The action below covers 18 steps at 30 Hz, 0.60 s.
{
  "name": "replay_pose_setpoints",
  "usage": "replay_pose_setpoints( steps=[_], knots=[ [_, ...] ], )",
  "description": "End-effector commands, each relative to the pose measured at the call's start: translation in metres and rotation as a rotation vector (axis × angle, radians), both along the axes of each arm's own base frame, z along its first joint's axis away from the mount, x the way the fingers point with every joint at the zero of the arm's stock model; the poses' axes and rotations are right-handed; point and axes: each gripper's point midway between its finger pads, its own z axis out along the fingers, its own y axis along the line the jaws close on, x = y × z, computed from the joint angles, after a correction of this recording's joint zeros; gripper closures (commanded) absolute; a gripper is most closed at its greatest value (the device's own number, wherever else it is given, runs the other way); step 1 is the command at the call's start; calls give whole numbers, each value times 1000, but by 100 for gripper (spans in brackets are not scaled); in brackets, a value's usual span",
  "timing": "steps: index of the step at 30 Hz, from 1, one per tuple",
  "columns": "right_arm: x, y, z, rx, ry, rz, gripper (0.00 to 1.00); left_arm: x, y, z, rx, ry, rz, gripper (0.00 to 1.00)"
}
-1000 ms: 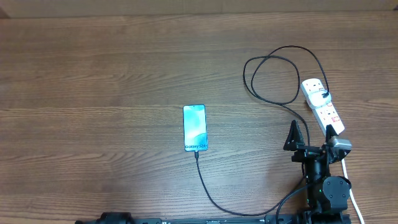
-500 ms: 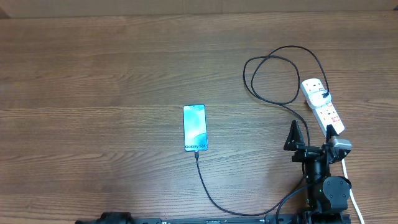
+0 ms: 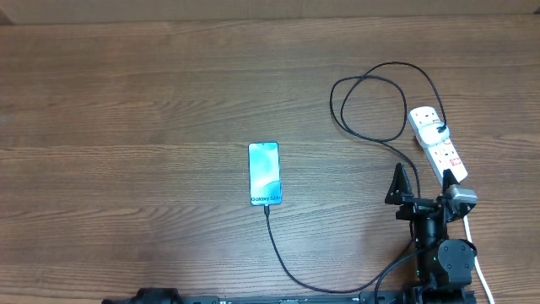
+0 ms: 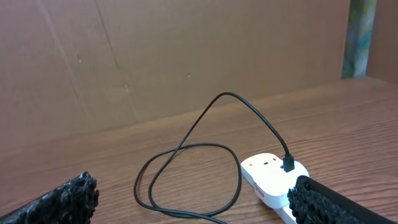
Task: Plug charger to phone and switch on socket
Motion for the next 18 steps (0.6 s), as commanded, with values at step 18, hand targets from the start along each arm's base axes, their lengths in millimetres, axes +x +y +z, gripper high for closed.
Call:
replay_pose_setpoints(
  steps=[18],
  knots=[
    [0,-3,-2,-5,-3,-14,0,161,-51,-16,104,-153,-318,0]
  ],
)
